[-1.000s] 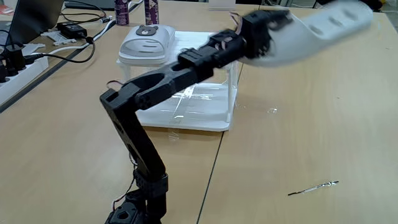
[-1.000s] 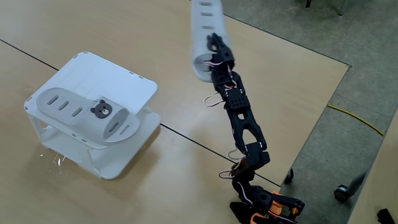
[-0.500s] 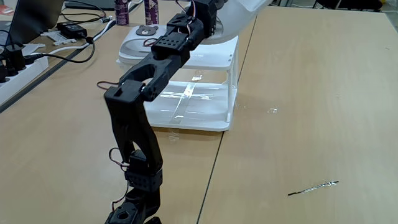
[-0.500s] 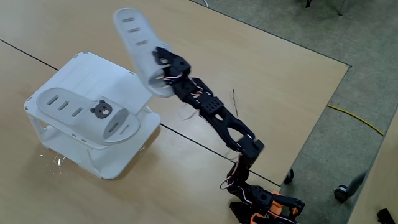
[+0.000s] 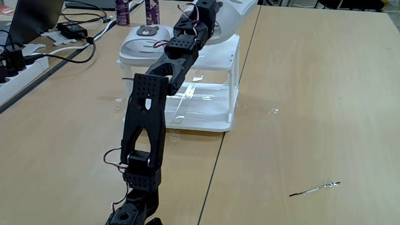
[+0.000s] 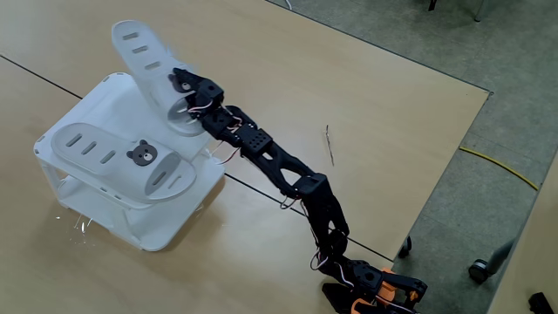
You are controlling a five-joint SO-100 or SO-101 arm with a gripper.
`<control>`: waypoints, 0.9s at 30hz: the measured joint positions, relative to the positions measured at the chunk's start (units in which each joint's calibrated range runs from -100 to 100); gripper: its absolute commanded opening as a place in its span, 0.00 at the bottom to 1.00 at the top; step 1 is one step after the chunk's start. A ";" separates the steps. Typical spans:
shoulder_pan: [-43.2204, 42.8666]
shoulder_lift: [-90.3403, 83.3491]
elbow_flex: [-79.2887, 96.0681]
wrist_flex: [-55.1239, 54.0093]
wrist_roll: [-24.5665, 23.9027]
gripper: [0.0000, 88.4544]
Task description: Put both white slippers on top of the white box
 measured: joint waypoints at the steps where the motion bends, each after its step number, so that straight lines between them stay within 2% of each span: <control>1: -0.30 1.40 -1.62 0.00 0.00 0.01; 16: -4.64 6.19 -3.05 0.00 0.00 0.01; 27: -2.70 6.19 -3.05 0.00 0.00 0.01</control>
